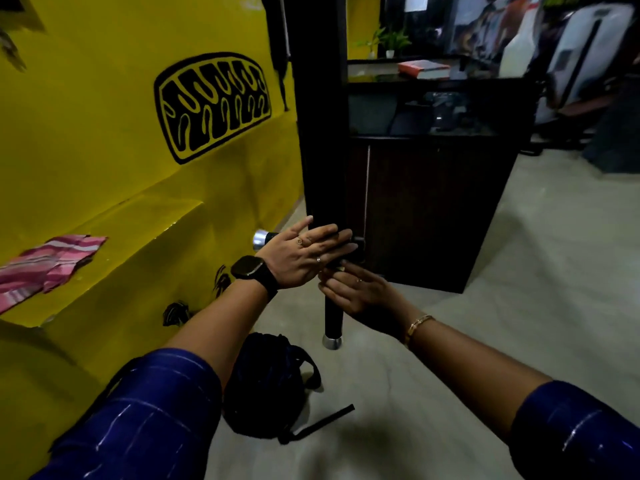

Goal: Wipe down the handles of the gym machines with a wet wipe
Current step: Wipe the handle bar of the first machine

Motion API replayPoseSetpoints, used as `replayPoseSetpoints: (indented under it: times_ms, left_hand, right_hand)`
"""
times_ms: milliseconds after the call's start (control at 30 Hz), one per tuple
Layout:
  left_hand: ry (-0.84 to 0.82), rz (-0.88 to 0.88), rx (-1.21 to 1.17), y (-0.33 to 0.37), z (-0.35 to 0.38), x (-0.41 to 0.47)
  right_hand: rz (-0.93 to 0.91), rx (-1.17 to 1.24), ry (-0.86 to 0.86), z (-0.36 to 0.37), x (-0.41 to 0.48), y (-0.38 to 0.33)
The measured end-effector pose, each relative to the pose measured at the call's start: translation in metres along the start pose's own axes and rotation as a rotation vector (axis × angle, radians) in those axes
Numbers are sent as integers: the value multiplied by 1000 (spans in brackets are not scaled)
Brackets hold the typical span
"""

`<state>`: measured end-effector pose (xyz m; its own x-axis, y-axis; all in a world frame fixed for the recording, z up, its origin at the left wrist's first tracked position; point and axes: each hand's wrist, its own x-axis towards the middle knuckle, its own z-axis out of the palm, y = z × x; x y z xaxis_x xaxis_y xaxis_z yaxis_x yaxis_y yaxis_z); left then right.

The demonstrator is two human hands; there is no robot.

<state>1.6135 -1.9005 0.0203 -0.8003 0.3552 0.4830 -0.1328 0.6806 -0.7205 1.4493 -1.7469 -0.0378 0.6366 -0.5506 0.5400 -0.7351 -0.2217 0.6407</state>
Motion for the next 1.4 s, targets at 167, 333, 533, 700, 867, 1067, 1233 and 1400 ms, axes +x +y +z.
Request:
replayPoseSetpoints:
  times_ms: [167,333,533,700,867,1067,1233,1400]
  left_hand:
    - [74,46,-19,-5,13,1]
    - [157,31,-95,-3,19,1]
    - [162,26,-83,-3,25,2]
    - [172,39,-107,-3,26,1]
    - [174,39,-114,-3,23,1]
    - [182,35,-111,-1,28,0]
    - [170,42,-93,-1,28,0]
    - [194,30,-111,-1,26,2]
  right_hand:
    - [-24,-11,-128,-1,-11,-29]
    - [116,-3,-47,-13,8,-19]
    - [96,16,-220,-7,-16,-54]
    - [217,-19,-148,-16,8,-35]
    - [181,-21,-251,-9,-9,-57]
    - [189,-39,-243,-18,2,-52]
    - [218,-75,-227,-13,-1,-41]
    - [161,11,-352,-8,-22,-83]
